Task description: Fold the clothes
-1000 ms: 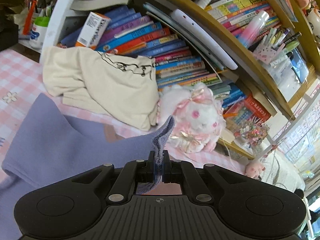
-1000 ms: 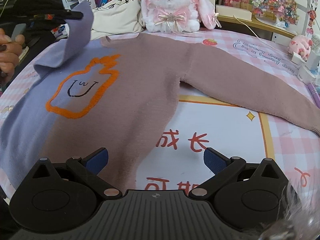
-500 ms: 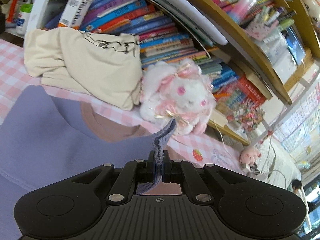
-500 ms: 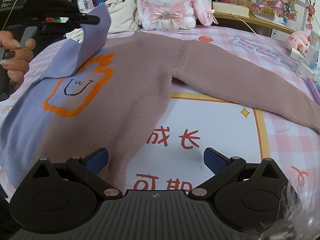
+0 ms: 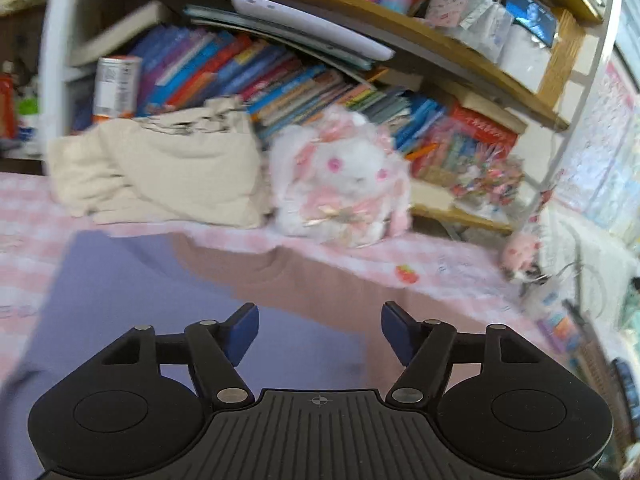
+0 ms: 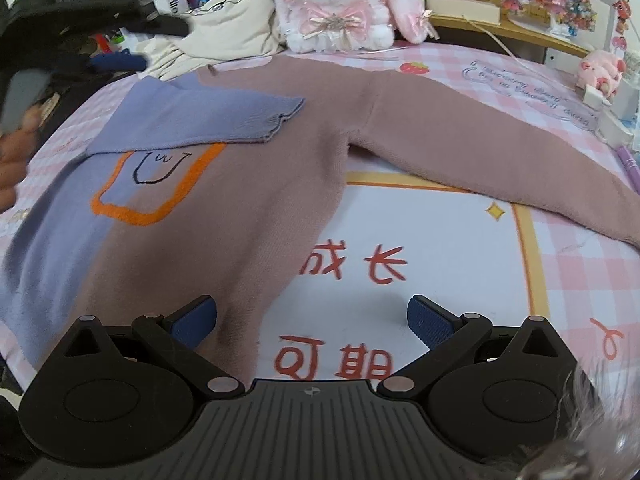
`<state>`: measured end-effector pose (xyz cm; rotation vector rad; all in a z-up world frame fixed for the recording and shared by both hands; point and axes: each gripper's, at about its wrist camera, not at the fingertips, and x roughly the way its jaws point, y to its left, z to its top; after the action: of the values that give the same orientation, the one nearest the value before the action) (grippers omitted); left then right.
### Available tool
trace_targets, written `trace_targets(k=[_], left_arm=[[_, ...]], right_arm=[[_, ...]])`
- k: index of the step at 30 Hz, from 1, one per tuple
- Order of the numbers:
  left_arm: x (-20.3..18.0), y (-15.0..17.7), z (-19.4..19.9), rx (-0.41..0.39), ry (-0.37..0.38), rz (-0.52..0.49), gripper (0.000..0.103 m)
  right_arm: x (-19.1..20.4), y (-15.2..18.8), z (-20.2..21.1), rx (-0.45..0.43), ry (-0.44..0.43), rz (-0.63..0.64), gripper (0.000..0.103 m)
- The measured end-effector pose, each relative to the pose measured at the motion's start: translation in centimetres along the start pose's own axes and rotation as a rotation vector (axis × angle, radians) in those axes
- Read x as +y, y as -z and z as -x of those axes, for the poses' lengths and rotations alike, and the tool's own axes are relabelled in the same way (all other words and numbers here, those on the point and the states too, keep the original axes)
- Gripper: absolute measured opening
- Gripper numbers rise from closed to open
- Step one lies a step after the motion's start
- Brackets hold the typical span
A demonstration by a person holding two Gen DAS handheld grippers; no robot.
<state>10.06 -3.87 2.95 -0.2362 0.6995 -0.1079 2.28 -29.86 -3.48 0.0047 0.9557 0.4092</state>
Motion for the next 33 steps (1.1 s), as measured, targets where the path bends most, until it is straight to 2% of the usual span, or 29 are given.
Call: trace_targets(k=[3, 6, 10, 15, 20, 27, 29, 31, 32, 33], left_arm=[[2.1, 1.4, 1.9, 0.009, -0.098, -0.008, 0.069], [4.1, 2.7, 3.7, 0.018, -0.196, -0.017, 0.07], [7.0, 4.6, 6.1, 0.03, -0.326, -0.025, 0.075], [10.8, 6.0, 7.4, 0.069, -0.446, -0.036, 0.077], [14.0, 5.8, 7.4, 0.106, -0.437, -0.021, 0.078], [16.5, 7.1, 7.1, 0.175, -0.317, 0.037, 0.077], [17.2, 7.4, 7.1, 0.184, -0.282, 0.06, 0.077], [17.5, 7.6, 6.9, 0.2, -0.263, 0.074, 0.076], [17.5, 7.7, 6.9, 0.206, -0.256, 0.067, 0.072], [17.3, 7.7, 6.9, 0.209, -0.252, 0.048, 0.069]], right_arm=[[0.3, 0.0, 0.3, -0.029, -0.017, -0.007, 0.103], [0.7, -0.2, 0.2, -0.024, -0.015, -0.027, 0.103], [1.2, -0.3, -0.1, -0.015, -0.013, -0.052, 0.102], [2.0, -0.5, -0.3, -0.004, -0.002, -0.08, 0.101], [3.5, -0.5, -0.1, -0.002, 0.043, -0.109, 0.1], [5.7, 0.3, -0.2, 0.024, 0.094, -0.139, 0.087], [6.4, 0.6, -0.1, 0.022, 0.116, -0.139, 0.081], [6.7, 0.8, 0.0, 0.016, 0.14, -0.14, 0.07], [6.9, 0.8, 0.1, 0.013, 0.152, -0.141, 0.066], [7.1, 0.9, 0.2, 0.008, 0.158, -0.14, 0.057]])
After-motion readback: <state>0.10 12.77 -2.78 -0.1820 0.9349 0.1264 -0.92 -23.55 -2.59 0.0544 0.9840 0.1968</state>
